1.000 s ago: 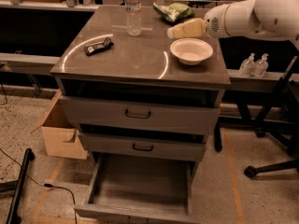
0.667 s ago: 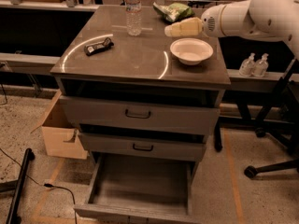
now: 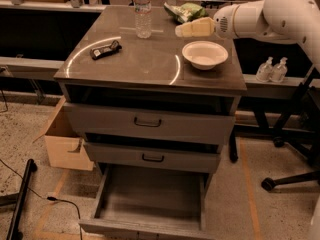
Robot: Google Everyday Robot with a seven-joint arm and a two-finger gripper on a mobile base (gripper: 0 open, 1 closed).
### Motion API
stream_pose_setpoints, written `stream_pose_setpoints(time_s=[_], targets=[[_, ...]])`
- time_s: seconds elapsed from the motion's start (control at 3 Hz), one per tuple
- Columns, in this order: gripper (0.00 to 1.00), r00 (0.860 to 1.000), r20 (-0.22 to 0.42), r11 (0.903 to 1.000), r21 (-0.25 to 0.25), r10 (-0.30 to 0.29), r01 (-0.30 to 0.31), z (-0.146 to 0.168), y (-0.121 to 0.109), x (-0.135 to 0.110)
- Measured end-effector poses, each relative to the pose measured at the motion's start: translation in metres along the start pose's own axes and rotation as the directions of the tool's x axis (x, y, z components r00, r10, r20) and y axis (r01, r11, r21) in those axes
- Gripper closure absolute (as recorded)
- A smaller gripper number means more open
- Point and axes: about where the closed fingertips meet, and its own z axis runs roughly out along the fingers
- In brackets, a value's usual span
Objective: Place water bottle into bottom drawer
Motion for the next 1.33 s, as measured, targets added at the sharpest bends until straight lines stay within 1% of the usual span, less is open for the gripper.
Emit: stream_pose_setpoints(time_s=[0.33,0.67,1.0,1.33], targets=[[0.0,0.999,0.025,0.9984,0.052,0.021,-0.022,0.015,-0.001,0.004],[0.0,0.995,0.079,0.9952,0.075,0.058,-0.064,0.044,-0.002,0.004],[0.0,0.994,0.111,0.9979,0.058,0.024,-0.031,0.067,0.004,-0.005],[0.0,0.989,0.109,0.9944,0.034,-0.103,0.1,0.084,0.017,-0.026]])
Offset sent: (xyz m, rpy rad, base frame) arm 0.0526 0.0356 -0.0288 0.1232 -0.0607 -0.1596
